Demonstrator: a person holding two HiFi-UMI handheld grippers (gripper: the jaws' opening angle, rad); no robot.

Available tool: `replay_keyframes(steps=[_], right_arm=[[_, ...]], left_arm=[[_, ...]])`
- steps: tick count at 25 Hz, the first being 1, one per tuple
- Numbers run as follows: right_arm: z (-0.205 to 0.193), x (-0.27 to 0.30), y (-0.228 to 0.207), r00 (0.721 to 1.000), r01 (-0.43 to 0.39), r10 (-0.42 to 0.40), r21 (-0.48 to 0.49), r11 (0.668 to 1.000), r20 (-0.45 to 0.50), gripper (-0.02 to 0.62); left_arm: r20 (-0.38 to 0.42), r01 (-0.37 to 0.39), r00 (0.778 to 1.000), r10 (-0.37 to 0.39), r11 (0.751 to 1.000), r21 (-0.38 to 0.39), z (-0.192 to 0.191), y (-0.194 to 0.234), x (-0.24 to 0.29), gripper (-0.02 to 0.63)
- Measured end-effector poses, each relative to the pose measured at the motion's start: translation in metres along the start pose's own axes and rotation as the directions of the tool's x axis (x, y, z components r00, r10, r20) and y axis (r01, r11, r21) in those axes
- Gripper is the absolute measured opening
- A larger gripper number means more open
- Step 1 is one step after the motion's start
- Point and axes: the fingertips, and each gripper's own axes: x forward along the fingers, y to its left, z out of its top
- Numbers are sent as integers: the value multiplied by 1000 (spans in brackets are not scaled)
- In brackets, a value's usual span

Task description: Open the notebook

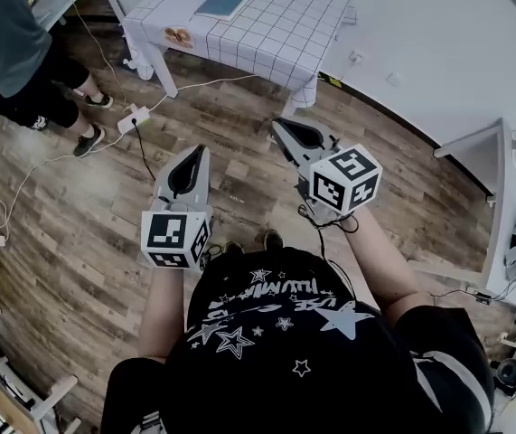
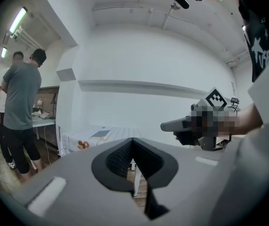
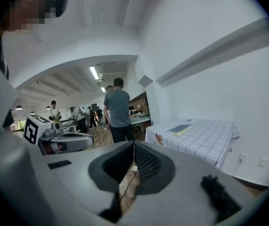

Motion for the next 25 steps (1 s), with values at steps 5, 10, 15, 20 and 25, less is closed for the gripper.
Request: replay_keyframes(steps=[5,10,15,20,25], right_arm=[[20,26,18,999,11,-9,-31,999,48,17],[12,36,29,998,14,-14,4,1000,64,17],[-4,46,18,999,32,-34,43,999,35,17],[-6,65,-5,999,24,-27,76,997,31,17],[-4,93,-34,1000,-7,5,88,996,25,17]], left_arm=[[14,14,1000,-14,1000,-13,-1,17,-9,9],[17,6,1000,-5,1000,-30,-5,39,-8,9],[-7,-1,1000,1,999,-54,-15,53,-4,9],[-35,-35,999,32,997,-68,-22,70,10,9],[-49,-75,996,72,995,-69,-21,92,37,9]])
